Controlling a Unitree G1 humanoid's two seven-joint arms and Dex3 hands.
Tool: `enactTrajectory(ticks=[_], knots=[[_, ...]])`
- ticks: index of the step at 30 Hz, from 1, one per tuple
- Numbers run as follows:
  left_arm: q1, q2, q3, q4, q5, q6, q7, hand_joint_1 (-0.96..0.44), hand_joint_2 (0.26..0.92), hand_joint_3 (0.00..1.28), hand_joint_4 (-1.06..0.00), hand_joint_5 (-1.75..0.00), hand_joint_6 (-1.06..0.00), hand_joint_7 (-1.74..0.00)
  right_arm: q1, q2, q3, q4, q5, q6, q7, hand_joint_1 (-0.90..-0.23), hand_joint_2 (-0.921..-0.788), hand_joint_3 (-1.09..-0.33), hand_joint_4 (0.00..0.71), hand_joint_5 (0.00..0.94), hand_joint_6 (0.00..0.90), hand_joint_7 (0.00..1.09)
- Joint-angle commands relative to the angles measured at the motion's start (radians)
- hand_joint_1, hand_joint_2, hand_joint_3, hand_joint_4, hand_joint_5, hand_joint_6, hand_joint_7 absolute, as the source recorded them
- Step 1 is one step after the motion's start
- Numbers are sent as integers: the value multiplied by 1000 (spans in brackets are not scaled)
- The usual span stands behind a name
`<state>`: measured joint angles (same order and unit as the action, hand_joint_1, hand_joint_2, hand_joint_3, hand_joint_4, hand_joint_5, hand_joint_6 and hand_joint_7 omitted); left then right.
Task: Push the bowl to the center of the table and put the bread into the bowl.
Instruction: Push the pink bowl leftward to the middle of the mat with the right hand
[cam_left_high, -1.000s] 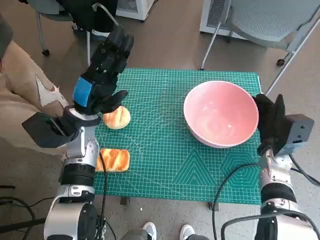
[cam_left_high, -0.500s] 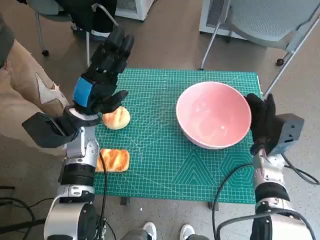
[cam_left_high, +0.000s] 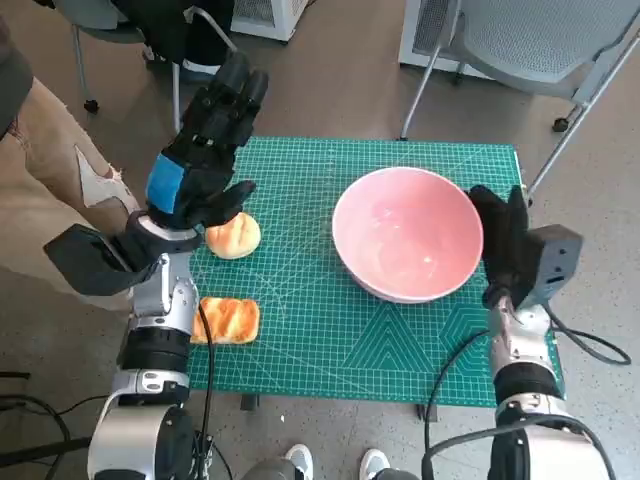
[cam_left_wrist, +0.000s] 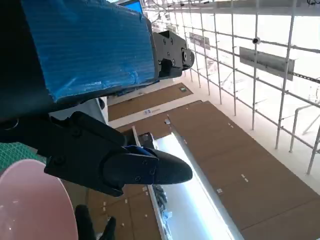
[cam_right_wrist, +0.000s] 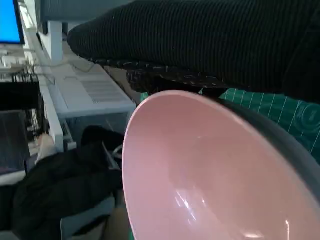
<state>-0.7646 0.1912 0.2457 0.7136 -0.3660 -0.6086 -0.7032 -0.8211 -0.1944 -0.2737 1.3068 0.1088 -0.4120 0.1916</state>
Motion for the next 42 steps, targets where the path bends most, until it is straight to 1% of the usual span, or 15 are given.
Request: enactTrajectory(ticks=[1,4,11,19,27,34,39,42], knots=[[11,3,-4,-15,-5,8,0,-686,921,317,-5,-1,-146,-1,-2,25,9,8,-14,10,7,-639,-921,-929,160,0,173,127],[15,2,-5,-21,-5,10,2,-686,921,318,-5,-1,-146,-1,-4,33,10,7,-12,10,11,-652,-921,-925,159,0,171,126],[23,4,-4,-37,-3,18,8,-687,921,319,-5,-1,-145,-1,-12,50,25,8,-21,14,5,-680,-921,-905,159,0,170,126],[28,4,-3,-47,-3,24,13,-687,921,321,-4,-1,-146,-1,-16,68,34,10,-32,15,0,-642,-921,-917,162,2,170,126],[32,2,-5,-52,-1,28,22,-692,921,323,-3,0,-146,-1,-22,82,45,11,-50,19,-13,-646,-921,-930,171,5,170,126],[32,2,-5,-49,0,28,28,-696,921,320,-3,0,-151,-4,-29,85,51,12,-53,24,-10,-647,-921,-941,172,4,168,125],[31,1,-5,-42,2,24,30,-696,921,320,-2,0,-151,-4,-32,78,52,11,-52,25,-3,-649,-921,-942,171,3,167,124],[33,0,-6,-45,4,22,35,-696,921,319,-4,-1,-152,-4,-33,71,47,8,-47,22,4,-649,-921,-941,172,3,166,124]])
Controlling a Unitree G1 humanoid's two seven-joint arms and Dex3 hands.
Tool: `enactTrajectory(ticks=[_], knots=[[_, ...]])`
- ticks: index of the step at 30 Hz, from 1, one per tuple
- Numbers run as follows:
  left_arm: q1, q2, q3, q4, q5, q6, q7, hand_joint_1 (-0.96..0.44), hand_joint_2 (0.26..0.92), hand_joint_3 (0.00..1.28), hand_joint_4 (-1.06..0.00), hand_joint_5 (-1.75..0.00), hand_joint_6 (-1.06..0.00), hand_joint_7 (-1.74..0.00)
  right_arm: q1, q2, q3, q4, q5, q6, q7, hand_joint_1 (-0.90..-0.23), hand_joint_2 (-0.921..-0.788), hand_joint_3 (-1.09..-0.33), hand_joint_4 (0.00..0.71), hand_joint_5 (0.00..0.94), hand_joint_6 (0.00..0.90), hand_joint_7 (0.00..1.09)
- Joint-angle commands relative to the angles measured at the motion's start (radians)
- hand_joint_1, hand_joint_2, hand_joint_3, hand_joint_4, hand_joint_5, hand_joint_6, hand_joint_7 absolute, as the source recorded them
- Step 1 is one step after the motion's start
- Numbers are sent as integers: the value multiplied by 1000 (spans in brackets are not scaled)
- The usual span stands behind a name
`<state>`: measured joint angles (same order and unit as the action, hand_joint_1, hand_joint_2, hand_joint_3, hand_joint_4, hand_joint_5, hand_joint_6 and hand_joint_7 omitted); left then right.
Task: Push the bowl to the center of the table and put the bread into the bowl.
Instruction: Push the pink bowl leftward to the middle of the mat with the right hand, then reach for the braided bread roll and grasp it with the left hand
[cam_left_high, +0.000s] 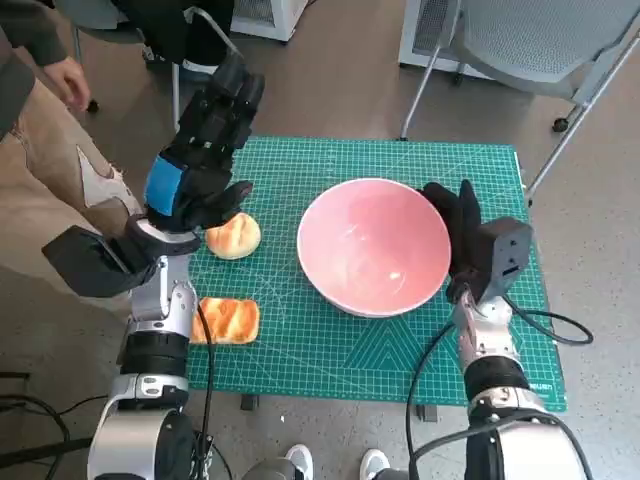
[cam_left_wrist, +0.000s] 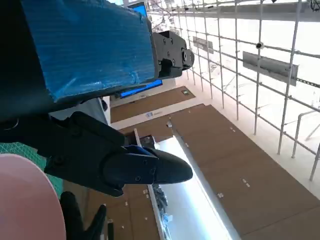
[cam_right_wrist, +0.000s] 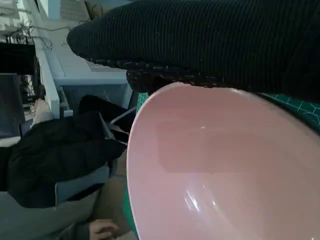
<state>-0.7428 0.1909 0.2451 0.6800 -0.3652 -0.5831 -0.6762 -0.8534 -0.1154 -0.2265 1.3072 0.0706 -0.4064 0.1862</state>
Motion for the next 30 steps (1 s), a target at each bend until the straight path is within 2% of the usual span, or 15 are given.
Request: enactTrajectory(ticks=[1,10,15,19,24,30], knots=[[12,0,-6,-14,4,-3,9,-695,921,320,-5,-2,-152,-4,0,-11,-2,7,-7,16,11,-649,-921,-940,172,3,167,124],[26,2,-6,-34,-1,3,12,-691,921,322,-3,0,-151,-3,0,-58,-25,-23,17,-22,39,-654,-921,-924,169,1,168,125],[30,1,-7,-43,-3,14,17,-689,921,324,-2,0,-152,-4,0,-72,-33,-78,23,-107,33,-637,-921,-913,171,2,170,126],[35,-3,-10,-59,-2,23,24,-687,921,321,-1,0,-155,-5,10,-62,-27,-134,18,-216,24,-630,-921,-913,170,1,173,129],[41,-11,-19,-70,2,26,28,-683,921,312,-2,-1,-156,-5,33,-35,-7,-239,32,-339,75,-678,-921,-892,164,0,172,133],[44,-19,-33,-78,11,27,39,-682,921,310,-4,-1,-156,-6,77,-17,38,-384,51,-412,145,-713,-921,-870,150,0,167,137]])
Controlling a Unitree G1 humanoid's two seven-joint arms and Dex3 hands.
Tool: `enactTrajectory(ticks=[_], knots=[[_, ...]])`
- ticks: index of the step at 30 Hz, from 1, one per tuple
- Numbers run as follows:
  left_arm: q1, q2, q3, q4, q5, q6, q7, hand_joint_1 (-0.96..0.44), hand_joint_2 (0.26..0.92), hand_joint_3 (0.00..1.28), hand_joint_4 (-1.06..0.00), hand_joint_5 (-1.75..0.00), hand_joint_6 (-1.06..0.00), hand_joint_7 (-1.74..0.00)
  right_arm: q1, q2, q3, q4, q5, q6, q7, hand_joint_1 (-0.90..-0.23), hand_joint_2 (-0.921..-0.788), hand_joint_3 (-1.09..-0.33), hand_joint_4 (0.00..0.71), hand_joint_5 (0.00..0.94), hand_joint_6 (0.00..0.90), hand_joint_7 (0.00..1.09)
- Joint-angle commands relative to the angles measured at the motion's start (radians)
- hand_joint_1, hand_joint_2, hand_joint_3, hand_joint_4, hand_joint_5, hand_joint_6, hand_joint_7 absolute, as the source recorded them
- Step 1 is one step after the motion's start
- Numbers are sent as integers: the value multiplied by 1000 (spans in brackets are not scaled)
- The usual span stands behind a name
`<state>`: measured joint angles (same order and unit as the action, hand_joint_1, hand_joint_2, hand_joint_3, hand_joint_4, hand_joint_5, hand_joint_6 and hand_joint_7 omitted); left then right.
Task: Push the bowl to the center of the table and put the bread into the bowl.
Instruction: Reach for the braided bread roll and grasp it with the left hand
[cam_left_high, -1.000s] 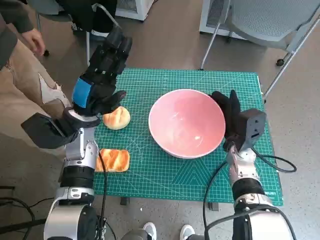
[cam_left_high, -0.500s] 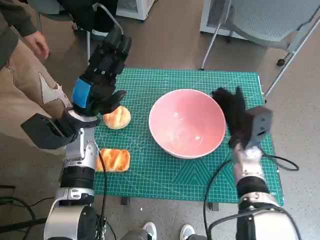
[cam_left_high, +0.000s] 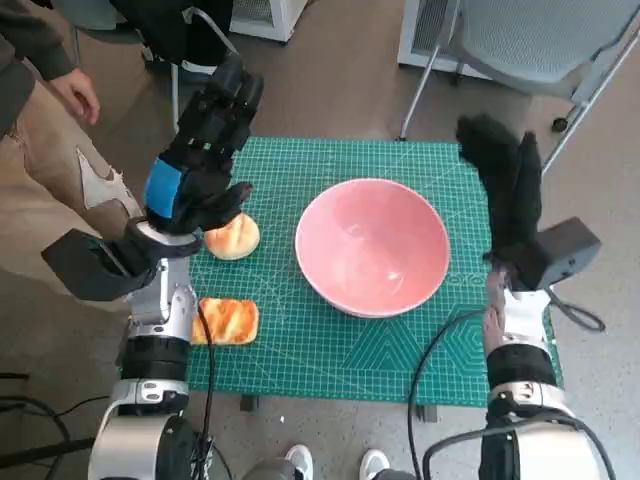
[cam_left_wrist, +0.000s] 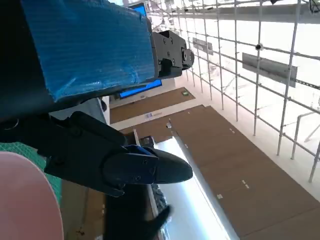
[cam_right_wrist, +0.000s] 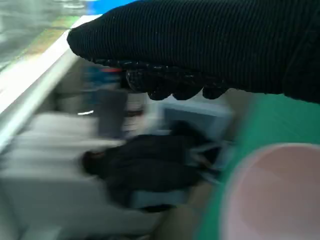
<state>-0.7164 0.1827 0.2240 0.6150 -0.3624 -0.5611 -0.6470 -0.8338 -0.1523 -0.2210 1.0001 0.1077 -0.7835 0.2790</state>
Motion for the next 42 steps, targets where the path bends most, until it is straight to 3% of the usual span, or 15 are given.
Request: enactTrajectory(ticks=[1,10,21,25,27,29,32,33,36,42], knots=[[16,-10,-14,-11,9,5,10,-682,921,310,-4,-1,-156,-6,61,20,39,-91,17,-40,61,-711,-921,-867,150,0,166,139],[18,-5,-26,-11,15,2,8,-683,921,312,-4,-1,-156,-5,73,20,75,-181,44,-57,129,-701,-921,-846,154,3,161,153],[54,19,-24,-93,3,38,6,-675,921,318,-1,0,-153,-4,97,19,94,-266,69,-10,140,-689,-921,-843,156,3,157,168],[107,60,-23,-208,8,88,14,-676,921,296,-1,0,-149,-3,106,22,98,-290,69,4,135,-687,-921,-844,156,3,155,173],[172,131,-31,-335,58,146,18,-680,921,257,0,0,-131,-3,112,23,100,-302,68,11,132,-687,-921,-844,156,3,154,176],[254,270,-35,-499,157,254,-6,-689,913,189,0,1,-103,-2,118,25,102,-315,68,17,130,-687,-921,-844,157,3,153,179],[372,540,-7,-827,347,590,-107,-695,861,97,1,1,-63,-1,126,25,103,-332,68,22,129,-687,-921,-845,157,2,152,182],[394,599,2,-904,388,679,-133,-649,802,64,1,1,-72,-10,128,25,104,-336,68,23,129,-687,-921,-845,157,2,151,184],[473,610,57,-943,403,644,-133,-547,715,22,1,1,-109,-34,132,24,104,-348,72,28,132,-686,-921,-846,157,2,149,188],[575,616,92,-1033,431,615,-128,-325,653,3,1,1,-179,-69,130,24,104,-355,76,32,136,-686,-921,-847,157,2,144,196]])
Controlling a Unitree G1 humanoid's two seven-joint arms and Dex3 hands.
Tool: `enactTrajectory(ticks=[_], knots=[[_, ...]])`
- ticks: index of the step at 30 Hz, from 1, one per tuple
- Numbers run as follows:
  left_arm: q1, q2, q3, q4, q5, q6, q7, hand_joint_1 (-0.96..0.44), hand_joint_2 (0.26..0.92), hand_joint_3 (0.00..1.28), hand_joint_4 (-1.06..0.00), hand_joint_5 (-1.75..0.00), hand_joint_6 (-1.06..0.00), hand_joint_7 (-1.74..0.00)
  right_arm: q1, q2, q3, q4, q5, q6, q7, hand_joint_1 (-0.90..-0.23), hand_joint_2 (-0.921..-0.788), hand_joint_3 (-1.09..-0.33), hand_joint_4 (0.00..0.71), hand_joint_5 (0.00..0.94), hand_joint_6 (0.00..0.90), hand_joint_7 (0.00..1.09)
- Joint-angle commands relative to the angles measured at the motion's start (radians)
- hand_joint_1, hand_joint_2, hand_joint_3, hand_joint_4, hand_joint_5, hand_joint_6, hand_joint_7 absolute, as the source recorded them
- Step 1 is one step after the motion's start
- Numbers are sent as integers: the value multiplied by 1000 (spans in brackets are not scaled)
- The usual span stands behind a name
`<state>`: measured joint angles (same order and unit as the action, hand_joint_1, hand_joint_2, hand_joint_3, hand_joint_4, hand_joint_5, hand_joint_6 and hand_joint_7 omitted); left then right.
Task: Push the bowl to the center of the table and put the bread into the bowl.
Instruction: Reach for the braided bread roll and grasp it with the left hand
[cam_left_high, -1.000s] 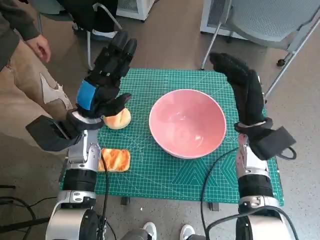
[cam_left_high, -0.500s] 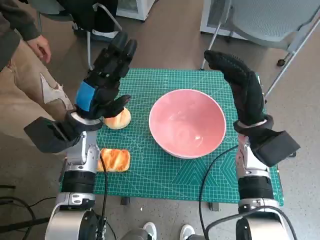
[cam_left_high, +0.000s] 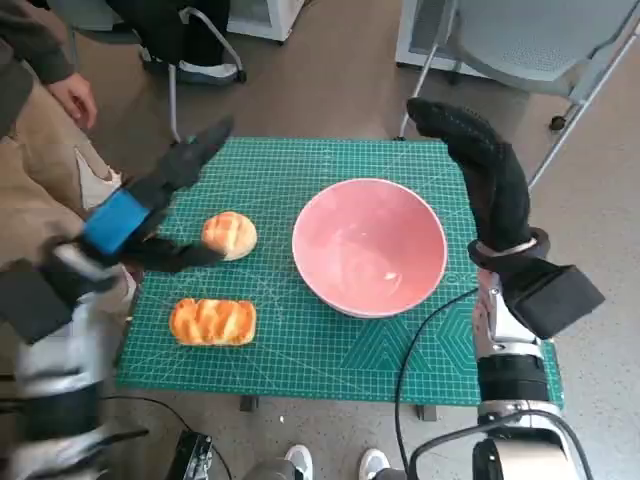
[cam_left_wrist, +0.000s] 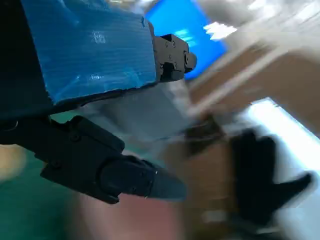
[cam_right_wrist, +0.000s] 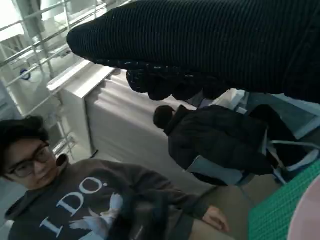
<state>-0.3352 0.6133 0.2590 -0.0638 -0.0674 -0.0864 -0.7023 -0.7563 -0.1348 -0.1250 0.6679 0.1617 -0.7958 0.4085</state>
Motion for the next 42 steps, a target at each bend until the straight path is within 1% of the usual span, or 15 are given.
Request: enactTrajectory(ticks=[1,5,10,16,21,24,33,42], knots=[[205,194,56,-374,141,153,-77,-305,648,2,1,1,-185,-70,51,7,9,-22,22,45,7,-687,-921,-847,157,2,143,198],[246,235,42,-450,179,195,-105,-272,640,0,1,1,-188,-66,41,12,11,-10,19,45,6,-688,-921,-845,157,2,142,206],[276,259,11,-501,229,243,-108,-265,638,0,1,1,-186,-60,32,17,13,4,18,44,5,-690,-921,-843,158,2,148,218],[288,309,-64,-606,350,426,-129,-272,642,3,0,0,-178,-39,26,20,11,19,24,42,13,-691,-921,-841,159,2,150,233],[276,311,-142,-623,411,500,-125,-298,644,3,1,1,-178,-27,26,20,11,22,38,44,23,-687,-921,-841,159,2,146,243],[265,305,-179,-613,424,510,-122,-306,644,3,1,0,-178,-22,27,19,12,23,45,43,28,-684,-921,-840,159,2,143,248],[222,284,-293,-534,462,474,-98,-380,653,6,-6,-2,-180,-8,31,18,8,20,56,46,38,-683,-921,-842,158,1,131,262],[170,247,-386,-441,522,462,-68,-399,658,8,-18,-4,-181,-4,37,14,5,13,67,53,43,-682,-921,-844,157,0,117,278]])
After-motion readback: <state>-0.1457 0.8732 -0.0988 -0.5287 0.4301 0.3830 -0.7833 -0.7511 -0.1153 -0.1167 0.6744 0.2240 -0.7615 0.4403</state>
